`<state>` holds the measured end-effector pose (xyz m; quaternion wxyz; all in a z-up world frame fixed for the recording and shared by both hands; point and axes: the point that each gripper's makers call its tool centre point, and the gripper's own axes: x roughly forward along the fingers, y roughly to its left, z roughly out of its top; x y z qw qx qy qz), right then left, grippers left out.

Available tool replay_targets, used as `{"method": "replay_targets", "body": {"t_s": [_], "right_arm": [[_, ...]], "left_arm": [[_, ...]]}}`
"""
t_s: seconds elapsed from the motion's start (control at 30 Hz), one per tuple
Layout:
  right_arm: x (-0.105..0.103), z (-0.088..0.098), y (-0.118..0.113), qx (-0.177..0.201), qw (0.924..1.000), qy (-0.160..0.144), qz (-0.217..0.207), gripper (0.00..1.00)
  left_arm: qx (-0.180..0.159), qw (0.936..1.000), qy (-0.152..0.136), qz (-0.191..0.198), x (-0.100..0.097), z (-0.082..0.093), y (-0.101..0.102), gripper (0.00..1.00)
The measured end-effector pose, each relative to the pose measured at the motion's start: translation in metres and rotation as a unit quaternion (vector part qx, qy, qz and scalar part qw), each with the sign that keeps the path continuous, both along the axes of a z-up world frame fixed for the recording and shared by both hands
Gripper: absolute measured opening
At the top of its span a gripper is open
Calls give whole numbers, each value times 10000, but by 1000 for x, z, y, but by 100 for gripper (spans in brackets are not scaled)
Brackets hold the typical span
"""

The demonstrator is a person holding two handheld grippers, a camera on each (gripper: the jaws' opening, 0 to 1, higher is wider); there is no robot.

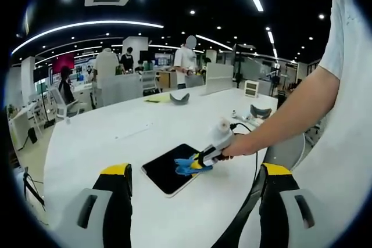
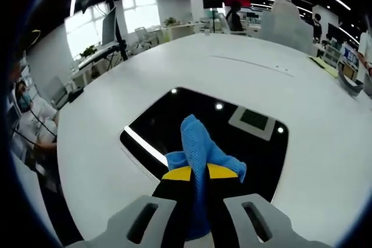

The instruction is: Wipe the mirror surface with the cleaning cloth until all visible marks leave the cleaned area.

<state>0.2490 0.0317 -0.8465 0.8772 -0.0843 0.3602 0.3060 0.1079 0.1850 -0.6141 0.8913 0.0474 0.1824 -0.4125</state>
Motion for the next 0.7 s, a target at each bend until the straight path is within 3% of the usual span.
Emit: {"method": "replay_targets", "body": {"t_s": [0.7], "right_arm": [[-13,1,5,124,9999,-8,25,3]], "left_arm": [[26,10000,25,-34,-10,-2,-7,92]]}}
